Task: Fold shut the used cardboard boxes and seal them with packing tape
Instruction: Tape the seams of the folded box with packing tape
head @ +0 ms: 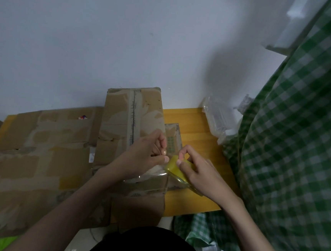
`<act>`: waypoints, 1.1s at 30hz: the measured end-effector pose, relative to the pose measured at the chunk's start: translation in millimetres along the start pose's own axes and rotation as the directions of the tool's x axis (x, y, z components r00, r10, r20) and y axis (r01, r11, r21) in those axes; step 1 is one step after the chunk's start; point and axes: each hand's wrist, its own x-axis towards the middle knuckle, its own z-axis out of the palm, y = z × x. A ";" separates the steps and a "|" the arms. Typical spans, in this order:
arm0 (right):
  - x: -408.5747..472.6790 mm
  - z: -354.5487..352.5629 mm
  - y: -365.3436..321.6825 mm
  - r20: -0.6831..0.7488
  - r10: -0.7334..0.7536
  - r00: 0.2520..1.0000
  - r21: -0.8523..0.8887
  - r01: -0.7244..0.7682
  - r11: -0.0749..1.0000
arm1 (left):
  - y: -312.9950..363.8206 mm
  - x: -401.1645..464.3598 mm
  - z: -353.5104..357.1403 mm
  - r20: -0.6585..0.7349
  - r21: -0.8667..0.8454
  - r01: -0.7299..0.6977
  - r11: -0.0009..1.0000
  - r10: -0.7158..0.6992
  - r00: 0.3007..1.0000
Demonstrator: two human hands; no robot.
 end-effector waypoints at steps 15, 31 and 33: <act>-6.0 -6.2 17.5 0.093 -0.063 0.994 0.165 0.047 0.985 | -20.5 16.6 16.3 0.017 -0.256 0.169 0.952 -0.171 0.985; -29.3 -14.7 49.4 -0.053 -0.062 0.997 0.224 0.073 0.972 | -12.1 43.6 59.7 0.103 -0.212 0.251 0.945 -0.233 0.967; -27.3 -16.0 55.9 -0.055 -0.017 0.998 0.177 0.026 0.984 | -12.4 41.5 64.1 0.047 -0.074 0.221 0.972 -0.218 0.975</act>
